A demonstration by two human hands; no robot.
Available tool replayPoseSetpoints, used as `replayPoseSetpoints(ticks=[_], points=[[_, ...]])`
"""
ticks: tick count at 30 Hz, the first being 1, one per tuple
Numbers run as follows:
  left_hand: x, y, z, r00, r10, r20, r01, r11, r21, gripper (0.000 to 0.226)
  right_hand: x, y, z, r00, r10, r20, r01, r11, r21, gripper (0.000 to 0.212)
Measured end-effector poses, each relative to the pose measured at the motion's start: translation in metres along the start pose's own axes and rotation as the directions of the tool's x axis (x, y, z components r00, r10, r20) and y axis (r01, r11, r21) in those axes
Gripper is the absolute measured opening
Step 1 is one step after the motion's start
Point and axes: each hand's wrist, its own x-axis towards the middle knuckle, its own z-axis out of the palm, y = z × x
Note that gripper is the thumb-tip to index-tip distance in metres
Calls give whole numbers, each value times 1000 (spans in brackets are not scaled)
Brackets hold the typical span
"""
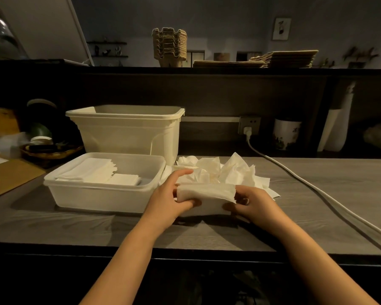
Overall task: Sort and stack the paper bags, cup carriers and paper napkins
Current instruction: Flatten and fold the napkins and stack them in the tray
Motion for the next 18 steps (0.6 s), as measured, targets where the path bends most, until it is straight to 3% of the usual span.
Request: replayPoseSetpoints(ticks=[2,6,9,13,18], points=[[1,-1,-1,1000,-17,-5,17,1000,-23,66,0,1,-2,1000,10,-13,-10,1000,7,21],[0,-3,4,992,-46,116,48,999,-12,74,-2,2,1,996,46,82,-48,998,31,26],[0,-6,5,991,-52,126,59,997,-50,72,0,2,2,998,45,39,-48,994,96,32],[-1,-2,5,994,-32,106,35,999,-26,59,-1,0,3,1000,-14,1,14,992,127,15],[-3,-5,5,980,-66,189,65,998,8,64,-1,1,2,999,-7,38,3,993,120,10]])
